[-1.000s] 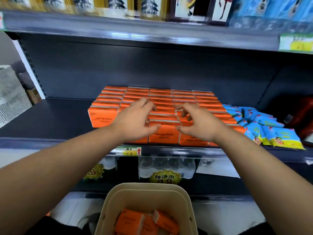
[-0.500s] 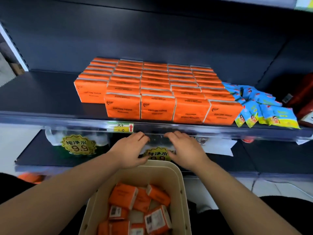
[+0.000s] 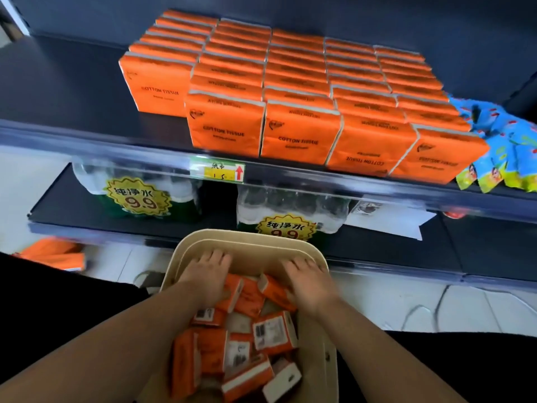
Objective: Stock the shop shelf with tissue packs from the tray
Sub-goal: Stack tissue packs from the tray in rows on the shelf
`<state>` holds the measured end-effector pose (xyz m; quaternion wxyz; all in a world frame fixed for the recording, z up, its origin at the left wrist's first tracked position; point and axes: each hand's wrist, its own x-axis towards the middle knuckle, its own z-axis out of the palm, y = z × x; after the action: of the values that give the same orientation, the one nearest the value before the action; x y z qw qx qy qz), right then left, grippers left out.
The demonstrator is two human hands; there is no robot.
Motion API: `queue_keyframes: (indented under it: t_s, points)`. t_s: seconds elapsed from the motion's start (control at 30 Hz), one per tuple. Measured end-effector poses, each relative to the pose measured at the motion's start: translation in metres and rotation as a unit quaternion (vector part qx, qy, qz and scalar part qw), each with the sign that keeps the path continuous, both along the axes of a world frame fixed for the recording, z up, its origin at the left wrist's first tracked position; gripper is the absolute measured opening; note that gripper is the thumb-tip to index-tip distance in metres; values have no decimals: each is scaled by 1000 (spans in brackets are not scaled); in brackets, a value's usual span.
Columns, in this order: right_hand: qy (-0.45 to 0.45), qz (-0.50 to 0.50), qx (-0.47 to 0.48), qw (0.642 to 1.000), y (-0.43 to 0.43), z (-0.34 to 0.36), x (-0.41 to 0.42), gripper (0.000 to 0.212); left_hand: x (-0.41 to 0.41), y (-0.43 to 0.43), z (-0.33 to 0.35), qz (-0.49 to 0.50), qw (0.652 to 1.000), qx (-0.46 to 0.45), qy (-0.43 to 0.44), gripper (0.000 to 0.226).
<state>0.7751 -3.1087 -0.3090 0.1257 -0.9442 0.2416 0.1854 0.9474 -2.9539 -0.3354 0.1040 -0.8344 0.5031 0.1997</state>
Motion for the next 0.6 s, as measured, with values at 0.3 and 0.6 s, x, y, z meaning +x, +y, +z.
queue_keyframes:
  t_s: [0.3,0.6]
  points:
    - [83,-9,55,995,20,-52,-2,63,-6,28,-51,-4,996,83,26,77]
    - [142,-6,119,983,31,-97,-8,74,-11,40,-81,-48,985,128,105,65]
